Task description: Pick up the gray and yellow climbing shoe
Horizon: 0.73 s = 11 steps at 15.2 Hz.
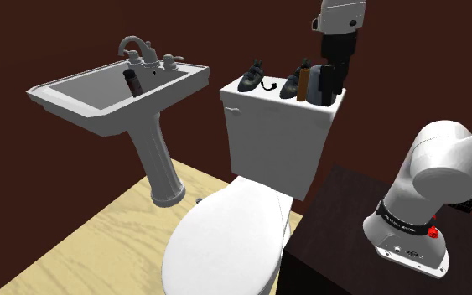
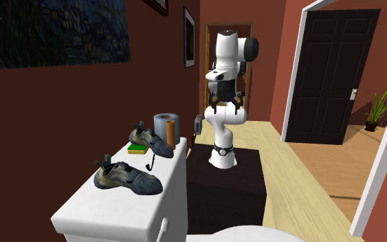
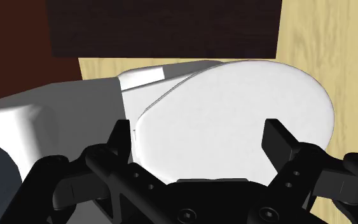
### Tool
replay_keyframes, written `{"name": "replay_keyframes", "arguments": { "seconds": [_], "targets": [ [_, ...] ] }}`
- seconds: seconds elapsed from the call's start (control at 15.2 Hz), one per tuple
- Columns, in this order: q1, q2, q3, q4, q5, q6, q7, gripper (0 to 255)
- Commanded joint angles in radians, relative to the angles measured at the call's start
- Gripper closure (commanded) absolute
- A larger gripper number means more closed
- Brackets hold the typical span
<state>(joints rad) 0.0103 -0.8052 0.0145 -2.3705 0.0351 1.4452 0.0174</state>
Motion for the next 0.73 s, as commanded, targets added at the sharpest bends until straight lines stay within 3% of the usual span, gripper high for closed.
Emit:
{"name": "replay_keyframes", "arguments": {
  "seconds": [0.0, 0.66],
  "targets": [
    [0.0, 0.0, 0.0, 0.0, 0.0, 0.0, 0.0, 0],
    [-0.118, 0.259, -0.097, 0.18, -0.059, 0.148, 0.068, 0]
  ]
}}
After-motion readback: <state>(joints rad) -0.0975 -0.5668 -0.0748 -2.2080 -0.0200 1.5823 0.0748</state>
